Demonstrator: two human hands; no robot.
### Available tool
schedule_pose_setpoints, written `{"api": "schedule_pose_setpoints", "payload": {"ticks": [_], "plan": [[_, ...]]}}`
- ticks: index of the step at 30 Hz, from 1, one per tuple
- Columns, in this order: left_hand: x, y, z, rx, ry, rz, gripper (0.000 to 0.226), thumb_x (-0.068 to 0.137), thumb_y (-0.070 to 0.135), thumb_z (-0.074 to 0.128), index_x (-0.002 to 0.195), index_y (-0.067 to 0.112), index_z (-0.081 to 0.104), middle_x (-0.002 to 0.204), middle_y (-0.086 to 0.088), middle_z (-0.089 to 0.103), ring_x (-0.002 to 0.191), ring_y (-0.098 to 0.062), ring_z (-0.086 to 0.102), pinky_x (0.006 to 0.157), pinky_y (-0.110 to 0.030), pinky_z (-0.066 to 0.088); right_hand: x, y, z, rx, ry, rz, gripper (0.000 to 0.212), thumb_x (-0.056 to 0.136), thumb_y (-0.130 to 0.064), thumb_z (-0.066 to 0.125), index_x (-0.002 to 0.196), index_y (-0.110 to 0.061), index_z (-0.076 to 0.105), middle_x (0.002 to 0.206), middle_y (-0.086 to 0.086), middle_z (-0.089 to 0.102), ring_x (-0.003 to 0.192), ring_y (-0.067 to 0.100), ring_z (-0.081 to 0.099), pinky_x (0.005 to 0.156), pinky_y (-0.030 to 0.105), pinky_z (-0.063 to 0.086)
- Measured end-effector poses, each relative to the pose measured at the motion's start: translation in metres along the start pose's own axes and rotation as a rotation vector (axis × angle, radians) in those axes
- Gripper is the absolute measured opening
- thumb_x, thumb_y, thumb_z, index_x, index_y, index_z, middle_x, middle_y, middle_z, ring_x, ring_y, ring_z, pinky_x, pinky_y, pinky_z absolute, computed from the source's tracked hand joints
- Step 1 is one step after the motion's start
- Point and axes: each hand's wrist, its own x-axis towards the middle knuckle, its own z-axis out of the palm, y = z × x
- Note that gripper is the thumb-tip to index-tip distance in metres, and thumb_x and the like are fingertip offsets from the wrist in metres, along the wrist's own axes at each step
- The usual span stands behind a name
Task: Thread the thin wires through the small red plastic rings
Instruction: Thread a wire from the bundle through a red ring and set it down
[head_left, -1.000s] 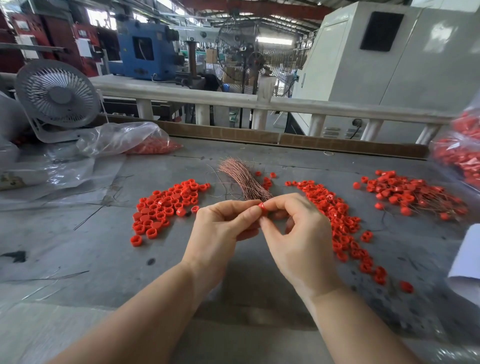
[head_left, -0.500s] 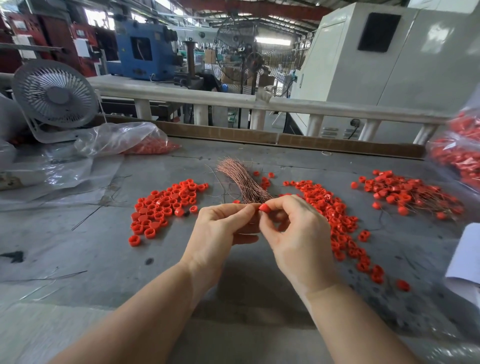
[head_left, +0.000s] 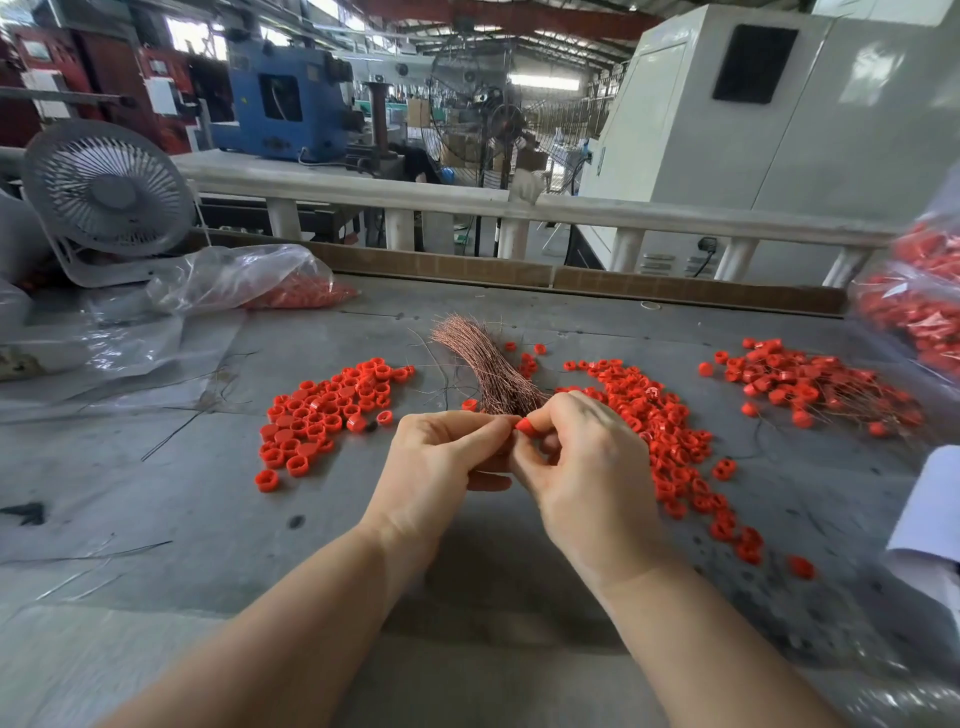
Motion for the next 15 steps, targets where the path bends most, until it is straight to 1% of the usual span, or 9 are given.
{"api": "schedule_pose_setpoints", "payload": {"ticks": [3, 5, 6, 8, 9, 11, 13, 15], "plan": [[0.0001, -0.0002, -0.0011, 0.017, 0.007, 0.02, 0.02, 0.088, 0.008, 0.057, 0.079, 0.011, 0.075, 0.07, -0.007, 0.071, 0.06, -0.011, 0.065, 0.054, -0.019, 0.051, -0.0008, -0.0001, 0.0008, 0.015, 0.007, -0.017, 0.013, 0.073, -0.002, 0.07, 0.067, -0.001, 0.059, 0.065, 0.009, 0.058, 0.061, 0.025, 0.055, 0.059, 0.024, 0.035], [0.0006, -0.0004, -0.0025, 0.003, 0.006, 0.021, 0.018, 0.085, 0.016, 0.062, 0.073, 0.013, 0.075, 0.07, -0.006, 0.071, 0.061, -0.011, 0.065, 0.052, -0.019, 0.049, -0.0007, 0.0, 0.0011, 0.039, 0.008, -0.041, 0.009, 0.074, -0.006, 0.067, 0.069, -0.001, 0.061, 0.067, 0.008, 0.059, 0.063, 0.025, 0.056, 0.06, 0.025, 0.037], [0.0007, 0.0001, -0.0032, -0.01, -0.002, 0.011, 0.016, 0.08, 0.024, 0.066, 0.071, 0.014, 0.075, 0.07, -0.006, 0.071, 0.063, -0.011, 0.065, 0.051, -0.019, 0.049, -0.0005, 0.0, 0.0011, 0.042, 0.008, -0.053, 0.009, 0.074, -0.008, 0.066, 0.069, -0.002, 0.061, 0.067, 0.007, 0.059, 0.064, 0.025, 0.056, 0.061, 0.026, 0.038], [0.0017, 0.0002, -0.0044, -0.039, -0.02, -0.009, 0.024, 0.063, 0.04, 0.072, 0.068, 0.016, 0.073, 0.072, -0.006, 0.07, 0.064, -0.011, 0.064, 0.051, -0.019, 0.048, -0.0001, 0.0003, 0.0008, 0.033, 0.012, -0.08, 0.009, 0.073, -0.009, 0.066, 0.068, -0.003, 0.061, 0.066, 0.006, 0.059, 0.064, 0.024, 0.055, 0.06, 0.028, 0.04], [0.0031, -0.0008, -0.005, -0.054, -0.025, -0.019, 0.028, 0.057, 0.043, 0.074, 0.067, 0.017, 0.071, 0.072, -0.006, 0.07, 0.064, -0.011, 0.064, 0.051, -0.019, 0.048, -0.0002, 0.0004, 0.0005, 0.026, 0.012, -0.092, 0.01, 0.072, -0.008, 0.067, 0.067, -0.003, 0.061, 0.066, 0.005, 0.058, 0.063, 0.024, 0.055, 0.059, 0.03, 0.042], [0.0058, -0.0028, -0.0063, -0.084, -0.035, -0.038, 0.031, 0.052, 0.044, 0.075, 0.067, 0.018, 0.068, 0.072, -0.005, 0.069, 0.065, -0.011, 0.063, 0.05, -0.018, 0.047, -0.0008, 0.0004, -0.0001, 0.026, 0.004, -0.107, 0.01, 0.072, -0.007, 0.07, 0.068, -0.004, 0.061, 0.066, 0.004, 0.059, 0.064, 0.024, 0.054, 0.057, 0.034, 0.046], [0.008, -0.0046, -0.0079, -0.112, -0.044, -0.059, 0.032, 0.051, 0.042, 0.077, 0.068, 0.018, 0.066, 0.072, -0.005, 0.068, 0.065, -0.01, 0.062, 0.05, -0.017, 0.046, -0.0008, 0.0004, -0.0003, 0.045, 0.001, -0.112, 0.009, 0.073, -0.008, 0.07, 0.069, -0.005, 0.062, 0.066, 0.003, 0.06, 0.065, 0.023, 0.055, 0.059, 0.035, 0.046], [0.0096, -0.0062, -0.0094, -0.136, -0.056, -0.073, 0.03, 0.051, 0.04, 0.077, 0.067, 0.018, 0.065, 0.073, -0.006, 0.068, 0.064, -0.01, 0.061, 0.05, -0.016, 0.046, -0.0005, -0.0003, -0.0002, 0.063, 0.007, -0.12, 0.008, 0.074, -0.009, 0.07, 0.07, -0.007, 0.064, 0.066, 0.002, 0.061, 0.065, 0.021, 0.056, 0.062, 0.033, 0.044]]}}
